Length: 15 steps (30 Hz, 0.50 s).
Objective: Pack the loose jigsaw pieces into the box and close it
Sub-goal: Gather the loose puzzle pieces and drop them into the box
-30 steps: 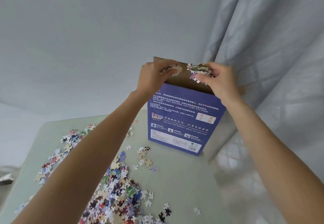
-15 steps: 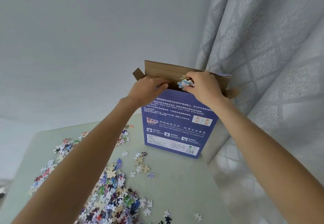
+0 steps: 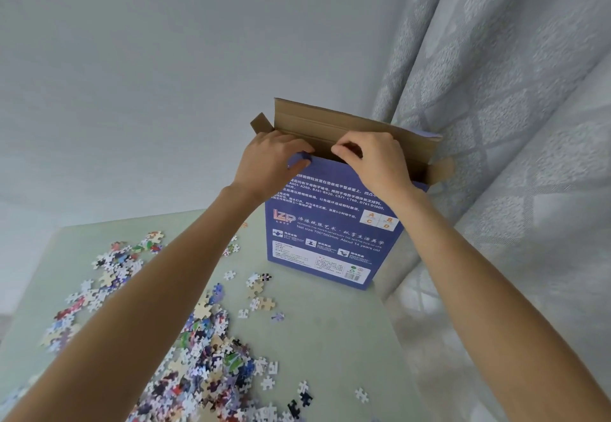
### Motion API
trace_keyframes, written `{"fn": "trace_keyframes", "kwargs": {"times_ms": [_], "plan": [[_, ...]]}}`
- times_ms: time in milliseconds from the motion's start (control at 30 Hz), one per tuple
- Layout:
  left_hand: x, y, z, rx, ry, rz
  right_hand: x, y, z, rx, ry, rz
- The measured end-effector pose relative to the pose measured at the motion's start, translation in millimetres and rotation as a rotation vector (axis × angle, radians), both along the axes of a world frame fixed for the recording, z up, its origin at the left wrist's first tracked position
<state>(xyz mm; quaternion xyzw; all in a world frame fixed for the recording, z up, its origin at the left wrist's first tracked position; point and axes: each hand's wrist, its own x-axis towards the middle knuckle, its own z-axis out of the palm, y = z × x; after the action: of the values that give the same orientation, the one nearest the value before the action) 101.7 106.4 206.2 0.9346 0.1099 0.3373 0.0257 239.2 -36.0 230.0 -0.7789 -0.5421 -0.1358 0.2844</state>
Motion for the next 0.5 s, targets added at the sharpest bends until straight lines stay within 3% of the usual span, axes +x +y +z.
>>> {"fn": "trace_keyframes", "kwargs": {"times_ms": [167, 300, 367, 500], "plan": [[-11, -1, -8, 0.052, -0.042, 0.001, -11, -2, -6, 0.156, -0.182, 0.015], [-47, -15, -20, 0.006, -0.196, 0.029, -43, -16, -25, 0.327, -0.298, 0.139], [-74, -23, -39, -0.096, -0.234, 0.055, -65, -23, -56, 0.288, -0.271, 0.212], [-142, -27, -112, -0.422, -0.144, 0.186, -106, -28, -142, -0.054, 0.011, 0.295]]}}
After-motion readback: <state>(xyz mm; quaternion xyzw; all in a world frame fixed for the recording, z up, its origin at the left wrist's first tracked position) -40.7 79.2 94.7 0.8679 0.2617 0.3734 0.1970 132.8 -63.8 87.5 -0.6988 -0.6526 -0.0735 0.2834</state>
